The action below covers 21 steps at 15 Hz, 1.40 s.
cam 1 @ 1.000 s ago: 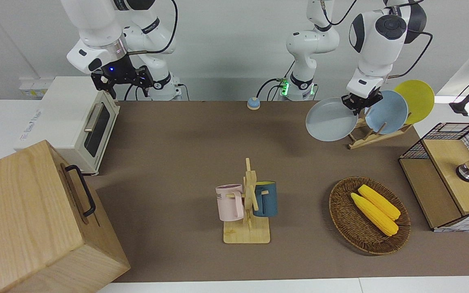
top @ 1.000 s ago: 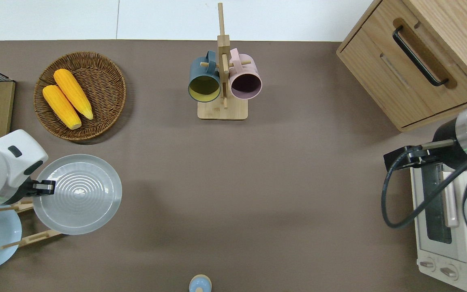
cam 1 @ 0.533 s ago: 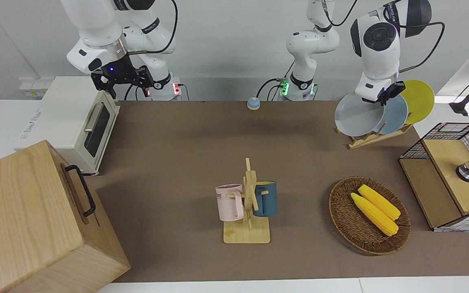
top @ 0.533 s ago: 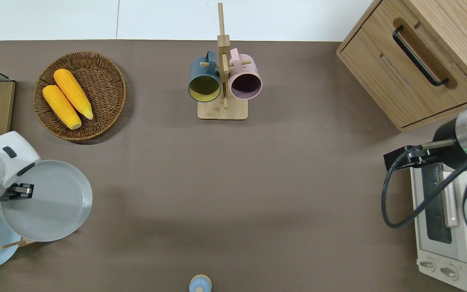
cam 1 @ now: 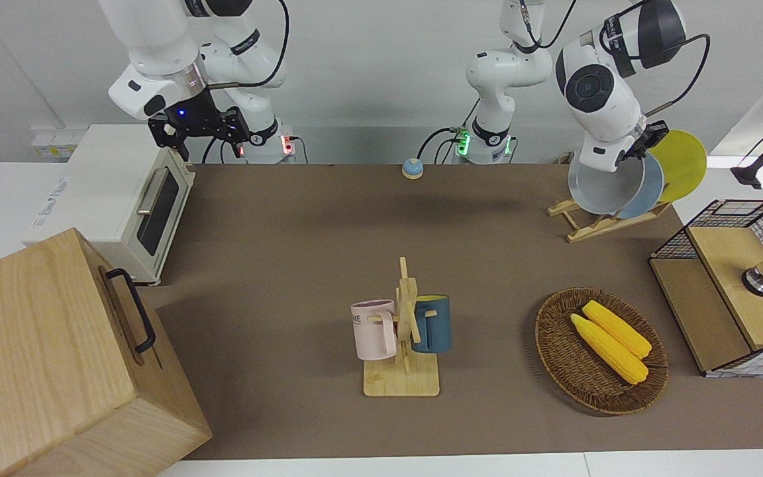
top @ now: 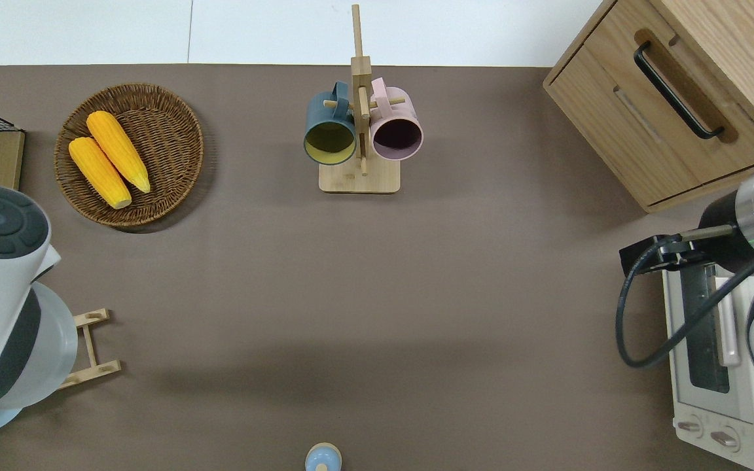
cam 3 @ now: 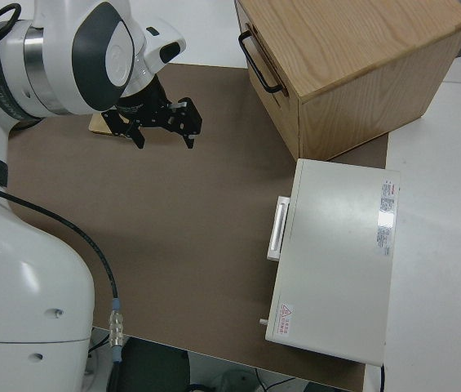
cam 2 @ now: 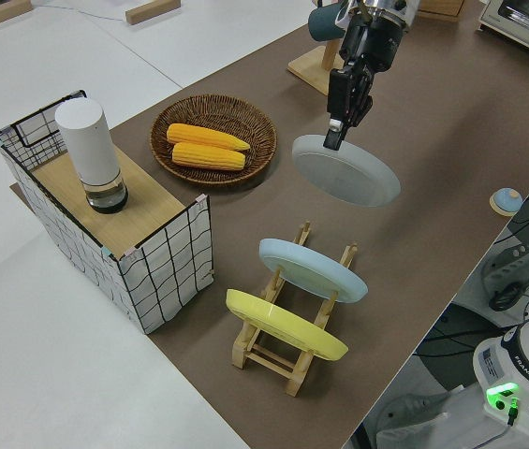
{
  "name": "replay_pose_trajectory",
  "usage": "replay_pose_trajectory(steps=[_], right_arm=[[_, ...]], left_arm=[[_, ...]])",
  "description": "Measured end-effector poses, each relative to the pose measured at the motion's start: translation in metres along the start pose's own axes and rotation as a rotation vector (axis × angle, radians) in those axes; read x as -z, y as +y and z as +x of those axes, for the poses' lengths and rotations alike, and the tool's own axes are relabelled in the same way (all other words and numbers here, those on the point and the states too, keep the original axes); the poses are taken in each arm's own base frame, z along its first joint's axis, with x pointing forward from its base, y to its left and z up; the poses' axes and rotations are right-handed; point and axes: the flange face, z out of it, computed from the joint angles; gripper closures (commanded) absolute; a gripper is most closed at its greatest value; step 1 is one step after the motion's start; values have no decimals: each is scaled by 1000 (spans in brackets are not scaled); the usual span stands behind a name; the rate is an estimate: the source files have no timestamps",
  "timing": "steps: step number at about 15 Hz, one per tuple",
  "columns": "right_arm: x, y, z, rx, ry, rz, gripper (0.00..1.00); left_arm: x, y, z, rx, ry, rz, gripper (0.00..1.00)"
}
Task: Pick gray plate from table and place it on lower plate rack with left arm
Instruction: 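Lower the gray plate upright into the lower slot of the rack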
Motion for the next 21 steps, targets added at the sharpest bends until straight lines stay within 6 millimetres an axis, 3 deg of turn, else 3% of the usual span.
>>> replay_pose_trajectory(steps=[4, 12, 19, 20, 21], right_arm=[[0, 0, 0, 0, 0, 0, 17], [0, 0, 0, 0, 0, 0, 17], [0, 0, 0, 0, 0, 0, 17], [0, 0, 0, 0, 0, 0, 17], [0, 0, 0, 0, 0, 0, 17]], left_arm=[[-6, 17, 4, 28, -28, 67, 1000], [-47, 53, 1, 37, -88, 134, 1000], [-79, 95, 14, 32, -79, 130, 992], [-83, 100, 15, 34, -79, 130, 887], [-85, 104, 16, 34, -81, 132, 676]])
